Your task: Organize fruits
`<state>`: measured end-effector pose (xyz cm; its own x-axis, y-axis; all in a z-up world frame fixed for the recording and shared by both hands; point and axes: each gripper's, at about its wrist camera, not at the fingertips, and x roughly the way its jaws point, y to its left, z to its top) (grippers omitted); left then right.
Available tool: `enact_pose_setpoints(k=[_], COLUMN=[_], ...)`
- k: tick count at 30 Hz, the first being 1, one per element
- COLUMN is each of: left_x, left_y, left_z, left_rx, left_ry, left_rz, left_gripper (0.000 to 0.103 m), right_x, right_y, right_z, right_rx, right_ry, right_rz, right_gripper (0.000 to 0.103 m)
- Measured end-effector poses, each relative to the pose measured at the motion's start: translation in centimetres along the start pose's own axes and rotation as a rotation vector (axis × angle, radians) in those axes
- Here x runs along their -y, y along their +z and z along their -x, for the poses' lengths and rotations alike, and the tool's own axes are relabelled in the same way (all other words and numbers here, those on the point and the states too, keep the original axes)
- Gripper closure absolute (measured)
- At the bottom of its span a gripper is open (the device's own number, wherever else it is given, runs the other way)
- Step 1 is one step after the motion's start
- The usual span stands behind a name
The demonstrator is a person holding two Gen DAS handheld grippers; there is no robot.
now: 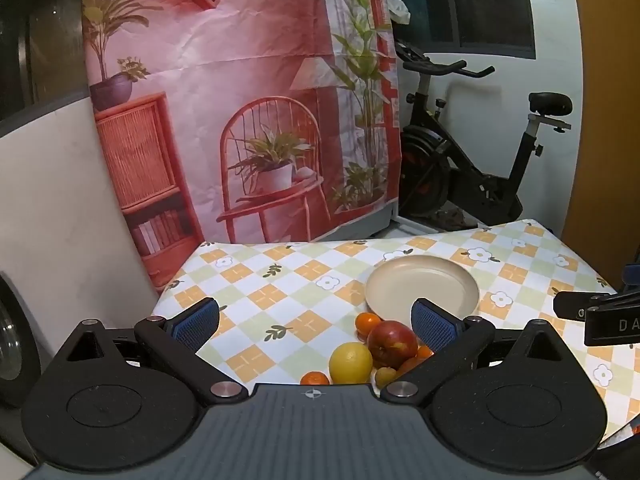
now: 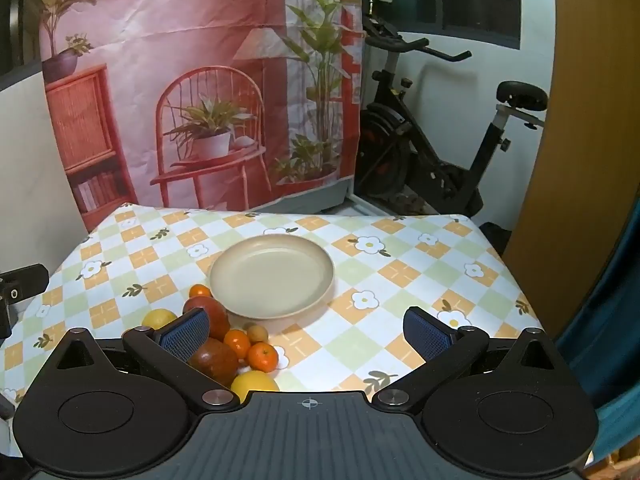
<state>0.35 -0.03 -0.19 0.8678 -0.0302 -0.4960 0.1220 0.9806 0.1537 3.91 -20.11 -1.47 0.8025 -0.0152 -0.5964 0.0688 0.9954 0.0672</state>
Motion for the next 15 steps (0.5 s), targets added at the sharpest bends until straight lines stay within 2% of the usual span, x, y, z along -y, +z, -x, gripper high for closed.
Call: enact_pose_setpoints(k=[15], left_x=[0.07], left_y=[-0.13], left_z=[-0.19], left_rx=[-0.003], left_ry=[-0.011], left_rz=[0.008], left_gripper=[0.0], right_x=[0.39], right_y=[0.05], right_z=[-0.39], right_rx=[-0.002], right_ry=[-0.002], right_rz=[0.0], right_gripper=[0.0])
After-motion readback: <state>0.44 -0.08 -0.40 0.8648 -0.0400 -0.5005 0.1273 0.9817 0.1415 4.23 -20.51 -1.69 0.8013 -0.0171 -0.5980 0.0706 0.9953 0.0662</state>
